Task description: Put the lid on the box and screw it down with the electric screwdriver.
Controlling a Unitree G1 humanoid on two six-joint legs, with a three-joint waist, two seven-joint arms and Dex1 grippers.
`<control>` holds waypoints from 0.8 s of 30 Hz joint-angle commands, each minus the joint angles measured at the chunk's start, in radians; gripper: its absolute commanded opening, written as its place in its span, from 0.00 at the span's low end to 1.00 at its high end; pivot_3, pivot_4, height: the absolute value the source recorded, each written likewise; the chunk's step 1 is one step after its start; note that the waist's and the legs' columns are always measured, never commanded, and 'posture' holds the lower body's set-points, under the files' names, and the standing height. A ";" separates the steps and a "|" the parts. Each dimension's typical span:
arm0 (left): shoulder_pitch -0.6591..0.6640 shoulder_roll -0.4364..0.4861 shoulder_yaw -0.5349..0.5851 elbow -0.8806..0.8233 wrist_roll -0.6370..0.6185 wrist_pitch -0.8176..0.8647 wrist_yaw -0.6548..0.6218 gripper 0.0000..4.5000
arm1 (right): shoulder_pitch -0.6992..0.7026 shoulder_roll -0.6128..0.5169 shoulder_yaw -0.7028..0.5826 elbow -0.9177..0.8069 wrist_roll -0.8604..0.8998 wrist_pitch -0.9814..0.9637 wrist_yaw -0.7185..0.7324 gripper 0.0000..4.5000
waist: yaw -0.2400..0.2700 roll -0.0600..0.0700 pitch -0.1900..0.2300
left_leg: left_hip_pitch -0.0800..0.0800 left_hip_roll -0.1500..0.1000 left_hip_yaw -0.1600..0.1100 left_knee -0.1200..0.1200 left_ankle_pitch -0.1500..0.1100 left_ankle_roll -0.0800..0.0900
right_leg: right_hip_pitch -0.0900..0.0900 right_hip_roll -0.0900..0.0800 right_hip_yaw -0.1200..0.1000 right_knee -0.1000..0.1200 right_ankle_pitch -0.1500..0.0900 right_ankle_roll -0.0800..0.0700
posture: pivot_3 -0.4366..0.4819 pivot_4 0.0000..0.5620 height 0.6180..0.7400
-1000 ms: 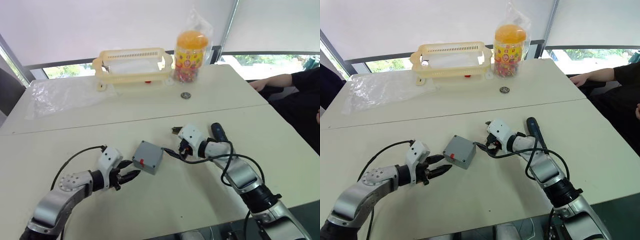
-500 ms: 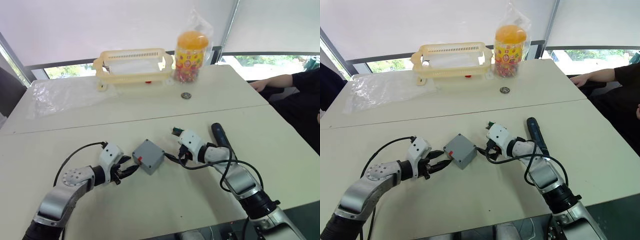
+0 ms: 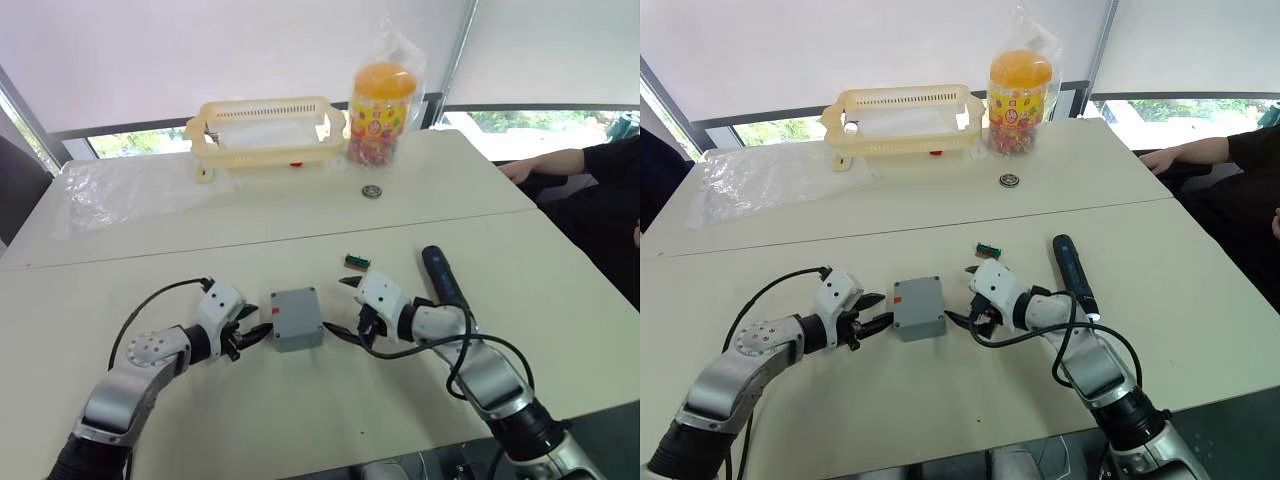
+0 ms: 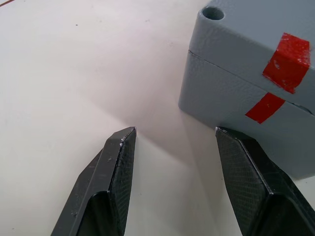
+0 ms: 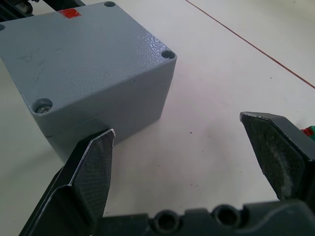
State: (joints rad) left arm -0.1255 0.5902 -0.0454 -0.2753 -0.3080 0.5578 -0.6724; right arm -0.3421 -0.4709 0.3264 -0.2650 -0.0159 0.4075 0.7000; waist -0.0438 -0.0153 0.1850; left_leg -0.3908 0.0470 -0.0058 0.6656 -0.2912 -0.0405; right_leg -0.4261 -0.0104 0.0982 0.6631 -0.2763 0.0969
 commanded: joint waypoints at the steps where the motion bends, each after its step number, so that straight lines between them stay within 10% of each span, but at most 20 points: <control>1: -0.016 0.002 -0.001 -0.006 0.014 -0.035 -0.010 0.58 | 0.008 0.009 -0.003 -0.048 0.014 0.000 0.006 1.00 | 0.000 0.000 0.000 | 0.000 0.000 0.000 0.000 0.000 0.000 | 0.000 0.000 0.000 0.000 0.000 0.000 | 0.48 0.27 1.00; 24: 0.018 0.055 0.048 -0.066 -0.003 -0.029 -0.074 0.58 | 0.034 -0.018 -0.068 -0.064 0.013 0.036 -0.011 1.00 | 0.000 0.000 0.000 | 0.000 0.000 0.000 0.000 0.000 0.000 | 0.000 0.000 0.000 0.000 0.000 0.000 | 0.48 0.27 1.00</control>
State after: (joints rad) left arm -0.1147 0.6137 -0.0432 -0.2893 -0.2868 0.5329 -0.7176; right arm -0.3113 -0.4749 0.3103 -0.2743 -0.0207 0.4380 0.6991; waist -0.0440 -0.0154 0.1850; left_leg -0.3908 0.0470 -0.0059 0.6657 -0.2911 -0.0406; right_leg -0.4261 -0.0104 0.0982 0.6635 -0.2763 0.0969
